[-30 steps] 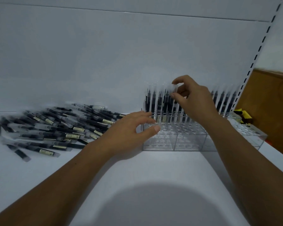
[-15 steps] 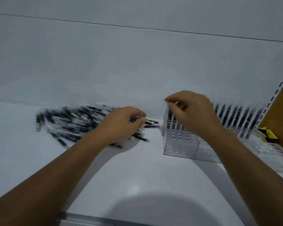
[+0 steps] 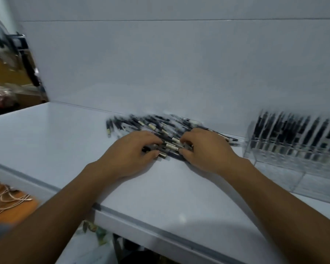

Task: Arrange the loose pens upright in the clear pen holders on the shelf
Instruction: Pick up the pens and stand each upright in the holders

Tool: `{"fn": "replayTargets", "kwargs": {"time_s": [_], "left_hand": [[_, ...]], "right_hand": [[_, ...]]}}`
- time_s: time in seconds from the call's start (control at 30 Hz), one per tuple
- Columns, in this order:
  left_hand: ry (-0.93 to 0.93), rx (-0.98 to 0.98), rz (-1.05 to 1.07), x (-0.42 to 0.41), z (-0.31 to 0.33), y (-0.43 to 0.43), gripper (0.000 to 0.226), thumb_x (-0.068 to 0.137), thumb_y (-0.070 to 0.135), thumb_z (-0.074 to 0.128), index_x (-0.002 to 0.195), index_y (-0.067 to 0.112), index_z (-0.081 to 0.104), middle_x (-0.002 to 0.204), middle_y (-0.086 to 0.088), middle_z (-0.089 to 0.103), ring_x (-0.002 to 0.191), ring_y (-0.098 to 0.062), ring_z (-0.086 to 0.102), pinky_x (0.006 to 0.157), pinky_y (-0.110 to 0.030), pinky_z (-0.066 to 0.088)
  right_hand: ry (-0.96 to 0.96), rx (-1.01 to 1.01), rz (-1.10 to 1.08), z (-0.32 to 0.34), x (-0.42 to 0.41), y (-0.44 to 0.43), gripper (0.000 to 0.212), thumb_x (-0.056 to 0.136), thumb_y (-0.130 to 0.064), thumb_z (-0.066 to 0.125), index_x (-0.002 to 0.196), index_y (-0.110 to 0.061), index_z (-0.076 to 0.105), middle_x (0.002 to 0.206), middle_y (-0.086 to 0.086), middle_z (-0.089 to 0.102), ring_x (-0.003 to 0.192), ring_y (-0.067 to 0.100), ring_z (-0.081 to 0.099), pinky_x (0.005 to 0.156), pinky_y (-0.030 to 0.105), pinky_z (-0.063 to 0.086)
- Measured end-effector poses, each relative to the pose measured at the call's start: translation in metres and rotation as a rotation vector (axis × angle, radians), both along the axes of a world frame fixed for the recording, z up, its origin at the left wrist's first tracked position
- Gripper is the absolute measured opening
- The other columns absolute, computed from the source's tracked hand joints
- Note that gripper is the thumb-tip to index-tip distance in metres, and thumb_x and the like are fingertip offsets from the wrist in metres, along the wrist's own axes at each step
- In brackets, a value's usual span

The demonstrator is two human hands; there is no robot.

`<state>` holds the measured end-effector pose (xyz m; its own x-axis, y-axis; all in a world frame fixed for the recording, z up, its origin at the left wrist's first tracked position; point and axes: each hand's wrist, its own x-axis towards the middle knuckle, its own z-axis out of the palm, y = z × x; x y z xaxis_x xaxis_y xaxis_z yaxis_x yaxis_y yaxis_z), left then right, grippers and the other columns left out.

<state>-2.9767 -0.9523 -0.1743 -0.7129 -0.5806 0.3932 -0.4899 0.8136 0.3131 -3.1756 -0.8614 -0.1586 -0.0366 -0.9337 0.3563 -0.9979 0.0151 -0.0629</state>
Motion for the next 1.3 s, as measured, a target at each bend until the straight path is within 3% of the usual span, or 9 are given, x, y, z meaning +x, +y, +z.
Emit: {"fn": "replayTargets", "kwargs": {"time_s": [0.07, 0.37, 0.5, 0.57, 0.7, 0.83, 1.03, 1.13, 1.3], "left_hand": [[-0.020, -0.013, -0.002, 0.006, -0.004, -0.003, 0.027, 0.093, 0.030, 0.060, 0.119, 0.032, 0.064, 0.118, 0.017, 0.059, 0.112, -0.004, 0.051, 0.092, -0.026, 0.044], [-0.051, 0.014, -0.070, 0.015, -0.007, -0.008, 0.029, 0.091, 0.026, 0.063, 0.119, 0.034, 0.065, 0.114, 0.021, 0.055, 0.105, 0.003, 0.050, 0.087, -0.015, 0.040], [-0.038, -0.060, -0.048, 0.025, -0.003, -0.012, 0.029, 0.089, 0.029, 0.062, 0.118, 0.031, 0.066, 0.118, 0.018, 0.058, 0.111, 0.001, 0.050, 0.089, -0.013, 0.037], [-0.049, -0.073, -0.027, 0.033, -0.002, -0.013, 0.031, 0.088, 0.035, 0.055, 0.117, 0.032, 0.067, 0.119, 0.019, 0.057, 0.113, 0.000, 0.050, 0.091, -0.019, 0.040], [-0.012, -0.055, 0.130, 0.047, -0.008, -0.018, 0.030, 0.096, 0.034, 0.051, 0.122, 0.026, 0.063, 0.126, 0.011, 0.055, 0.119, -0.007, 0.047, 0.099, -0.029, 0.040], [-0.005, 0.029, 0.224, 0.056, -0.014, -0.019, 0.033, 0.097, 0.020, 0.051, 0.130, 0.024, 0.057, 0.132, 0.007, 0.052, 0.121, -0.012, 0.048, 0.100, -0.026, 0.036], [0.003, -0.020, 0.113, 0.055, -0.015, -0.013, 0.030, 0.095, 0.022, 0.057, 0.124, 0.027, 0.063, 0.124, 0.012, 0.058, 0.099, 0.001, 0.050, 0.090, -0.023, 0.046], [-0.090, -0.071, 0.034, 0.051, -0.010, -0.015, 0.032, 0.096, 0.023, 0.056, 0.127, 0.030, 0.061, 0.124, 0.016, 0.057, 0.098, 0.002, 0.050, 0.084, -0.017, 0.040], [-0.266, -0.113, -0.094, 0.037, 0.014, -0.033, 0.023, 0.091, 0.022, 0.062, 0.113, 0.029, 0.066, 0.110, 0.013, 0.060, 0.102, -0.008, 0.054, 0.086, -0.030, 0.045]], "right_hand": [[-0.023, -0.018, -0.014, -0.004, 0.000, -0.002, 0.024, 0.092, -0.041, 0.056, 0.110, -0.026, 0.063, 0.108, -0.004, 0.061, 0.100, 0.021, 0.058, 0.071, 0.028, 0.037], [-0.096, -0.067, 0.013, -0.009, 0.000, 0.001, 0.022, 0.090, -0.038, 0.061, 0.109, -0.026, 0.063, 0.106, -0.008, 0.057, 0.093, 0.013, 0.053, 0.073, 0.028, 0.037], [-0.092, -0.116, 0.114, -0.004, 0.010, 0.009, 0.020, 0.087, -0.049, 0.060, 0.096, -0.033, 0.068, 0.095, -0.013, 0.061, 0.085, 0.009, 0.053, 0.070, 0.028, 0.039], [-0.022, -0.026, 0.124, -0.006, 0.016, 0.011, 0.024, 0.089, -0.052, 0.056, 0.097, -0.033, 0.067, 0.098, -0.012, 0.063, 0.090, 0.012, 0.058, 0.071, 0.028, 0.041], [-0.012, 0.027, 0.115, -0.011, 0.022, 0.007, 0.018, 0.092, -0.038, 0.054, 0.096, -0.029, 0.069, 0.098, -0.010, 0.065, 0.090, 0.016, 0.059, 0.071, 0.027, 0.045], [-0.207, 0.021, 0.082, -0.010, 0.018, 0.009, 0.009, 0.084, -0.028, 0.062, 0.084, -0.026, 0.071, 0.080, -0.011, 0.068, 0.077, 0.009, 0.060, 0.071, 0.028, 0.051], [-0.526, -0.022, 0.044, -0.011, 0.013, 0.012, 0.007, 0.080, -0.024, 0.071, 0.075, -0.029, 0.069, 0.068, -0.014, 0.065, 0.068, 0.001, 0.059, 0.064, 0.016, 0.045], [-0.591, -0.054, 0.030, -0.013, 0.013, 0.011, 0.008, 0.080, -0.023, 0.071, 0.074, -0.028, 0.069, 0.067, -0.014, 0.065, 0.065, 0.001, 0.058, 0.064, 0.019, 0.046], [-0.664, -0.064, 0.023, -0.013, 0.012, 0.010, 0.007, 0.083, -0.025, 0.071, 0.077, -0.027, 0.070, 0.060, -0.016, 0.061, 0.055, -0.005, 0.054, 0.054, 0.009, 0.040]]}}
